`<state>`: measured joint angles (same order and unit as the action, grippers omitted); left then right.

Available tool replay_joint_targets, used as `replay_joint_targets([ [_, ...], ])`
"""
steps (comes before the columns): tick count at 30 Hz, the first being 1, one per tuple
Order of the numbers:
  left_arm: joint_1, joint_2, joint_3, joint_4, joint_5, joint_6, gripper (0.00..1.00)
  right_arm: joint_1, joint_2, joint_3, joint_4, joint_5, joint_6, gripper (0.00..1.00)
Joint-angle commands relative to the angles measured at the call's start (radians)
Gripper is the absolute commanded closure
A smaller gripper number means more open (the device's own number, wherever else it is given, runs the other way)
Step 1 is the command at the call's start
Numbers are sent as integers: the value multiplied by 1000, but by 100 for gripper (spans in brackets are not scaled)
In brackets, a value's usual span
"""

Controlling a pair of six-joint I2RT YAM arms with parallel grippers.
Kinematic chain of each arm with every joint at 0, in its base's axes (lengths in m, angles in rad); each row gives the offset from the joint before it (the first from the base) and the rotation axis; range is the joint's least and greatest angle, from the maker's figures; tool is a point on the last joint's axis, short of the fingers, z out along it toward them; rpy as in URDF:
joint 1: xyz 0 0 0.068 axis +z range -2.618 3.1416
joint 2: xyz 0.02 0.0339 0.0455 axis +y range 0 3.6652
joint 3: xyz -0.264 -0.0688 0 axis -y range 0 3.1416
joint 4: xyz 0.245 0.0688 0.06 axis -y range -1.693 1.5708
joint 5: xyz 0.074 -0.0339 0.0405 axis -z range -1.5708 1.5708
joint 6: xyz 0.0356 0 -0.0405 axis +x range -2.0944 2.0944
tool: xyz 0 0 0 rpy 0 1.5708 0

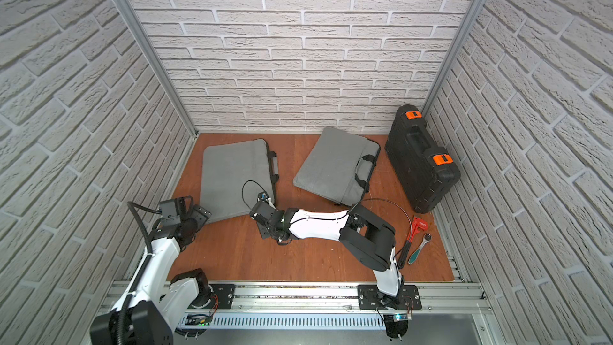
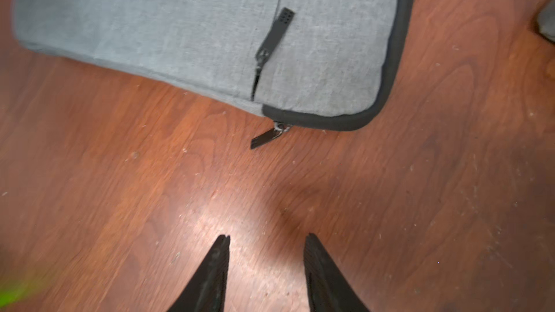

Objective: Open the zippered laptop bag and take out the laptop
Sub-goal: Adjust the zippered laptop bag at the center of the board, then unzip the zipper on the zippered laptop bag.

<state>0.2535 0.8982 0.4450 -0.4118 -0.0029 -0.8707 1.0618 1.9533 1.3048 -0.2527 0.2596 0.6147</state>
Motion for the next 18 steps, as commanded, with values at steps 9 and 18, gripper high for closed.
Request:
replay_joint_targets([
  [9,11,27,-18,59,26,-2,15,-3,129,142,13,74,46,53],
  [18,11,22,-12,38,19,4,15,-20,212,214,-3,93,57,53],
])
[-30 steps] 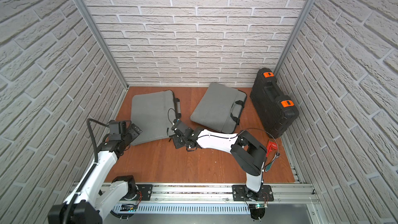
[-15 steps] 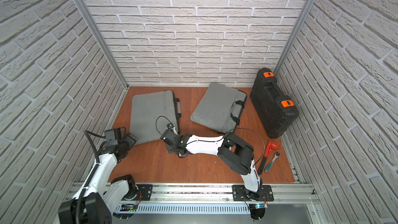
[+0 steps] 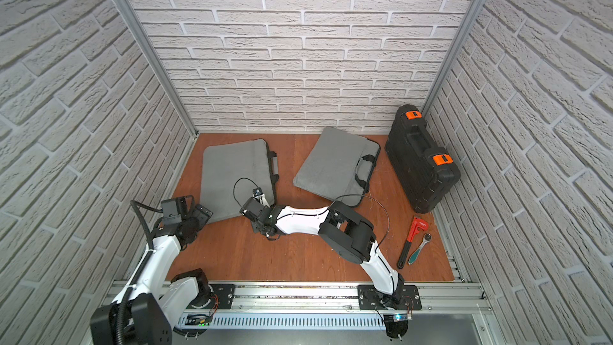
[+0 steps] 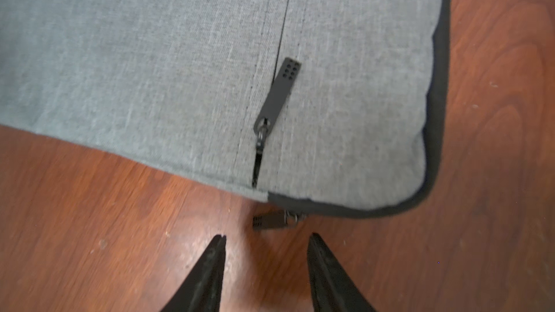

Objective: Open the zippered laptop bag and take out the laptop
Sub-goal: Unzip the zipper on the zippered laptop bag.

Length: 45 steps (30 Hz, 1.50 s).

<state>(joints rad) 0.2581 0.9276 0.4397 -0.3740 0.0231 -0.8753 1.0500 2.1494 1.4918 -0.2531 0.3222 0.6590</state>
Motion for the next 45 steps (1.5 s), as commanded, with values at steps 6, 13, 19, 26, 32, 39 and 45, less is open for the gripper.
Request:
replay_joint_targets([
  [6,7,-52,14,-61,-18,30,15,-27,53,55,-14,33,23,62],
  [13,-8,-196,28,-187,-23,31,18,-39,50,39,-14,32,7,87],
  [19,-61,-336,23,-264,-4,-17,23,-39,19,0,3,-12,-46,94],
  [26,-224,-403,-44,-223,16,-174,28,-35,-47,-63,10,-155,-96,94],
  [32,-386,-390,-107,-110,-5,-323,29,-12,-92,-125,38,-280,-127,94],
  [39,-569,-292,-130,-3,-94,-432,28,25,-139,-166,55,-370,-159,94],
  [45,-673,-152,-127,80,-140,-485,34,48,-160,-202,76,-412,-162,94],
])
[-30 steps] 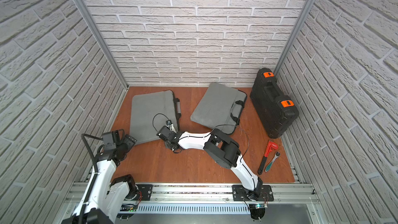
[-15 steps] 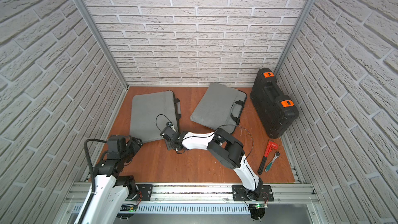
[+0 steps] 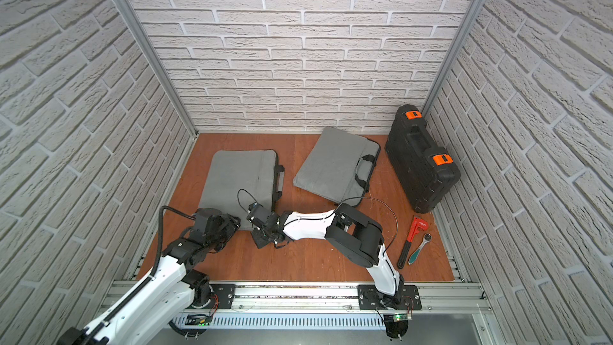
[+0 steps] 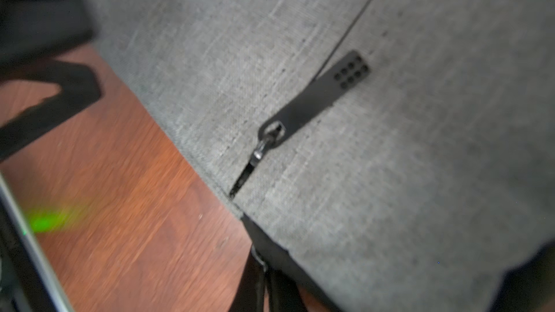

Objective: Open the zippered laptop bag and take out the laptop
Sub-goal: Unzip the zipper on the zippered laptop bag.

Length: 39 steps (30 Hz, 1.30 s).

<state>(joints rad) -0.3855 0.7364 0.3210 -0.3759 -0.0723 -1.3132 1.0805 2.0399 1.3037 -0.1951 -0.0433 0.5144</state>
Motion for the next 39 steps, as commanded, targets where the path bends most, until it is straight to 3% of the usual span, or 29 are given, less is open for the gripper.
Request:
replay_joint_targets([
  [1,-43,59,-9,92,-48,-55,35,20,-52,-17,22,-51,-17,94],
  [9,-115,125,-36,133,-79,-123,44,26,-55,-21,45,-76,-2,94],
  [15,-115,103,-80,133,-102,-152,68,25,-55,-15,35,-87,3,94],
  [26,-104,4,-115,91,-180,-150,93,24,-122,-35,-58,-42,-17,94],
  [39,-74,-40,-125,38,-178,-135,100,10,-146,-48,-154,7,-43,94],
])
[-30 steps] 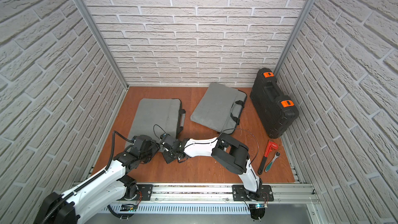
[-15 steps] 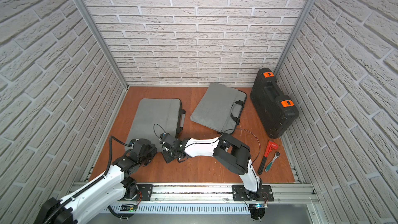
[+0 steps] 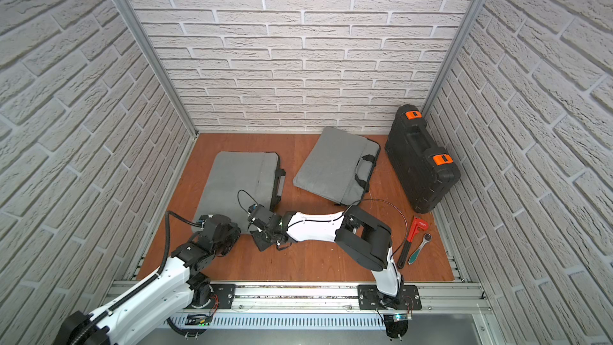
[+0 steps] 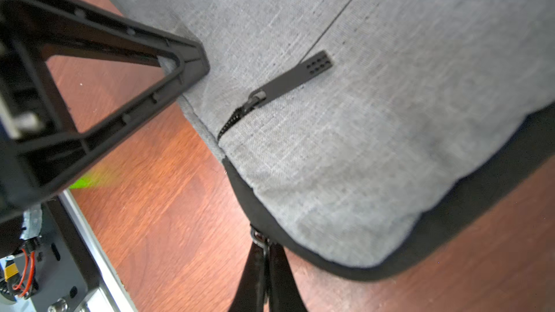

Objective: Open the zippered laptop bag and take out the laptop
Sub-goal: Unzip the zipper on the zippered laptop bag.

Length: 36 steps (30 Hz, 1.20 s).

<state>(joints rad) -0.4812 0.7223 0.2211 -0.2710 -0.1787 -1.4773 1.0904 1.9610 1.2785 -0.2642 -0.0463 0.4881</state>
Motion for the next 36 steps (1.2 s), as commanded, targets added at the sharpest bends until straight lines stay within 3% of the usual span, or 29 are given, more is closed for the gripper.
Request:
replay_joint_targets([
  [1,25,-34,-25,-73,-71,30,100,-1,-68,-24,-90,13,-18,94],
  [36,191,-178,-3,-233,-21,130,100,-154,-28,-22,-109,34,-85,94],
])
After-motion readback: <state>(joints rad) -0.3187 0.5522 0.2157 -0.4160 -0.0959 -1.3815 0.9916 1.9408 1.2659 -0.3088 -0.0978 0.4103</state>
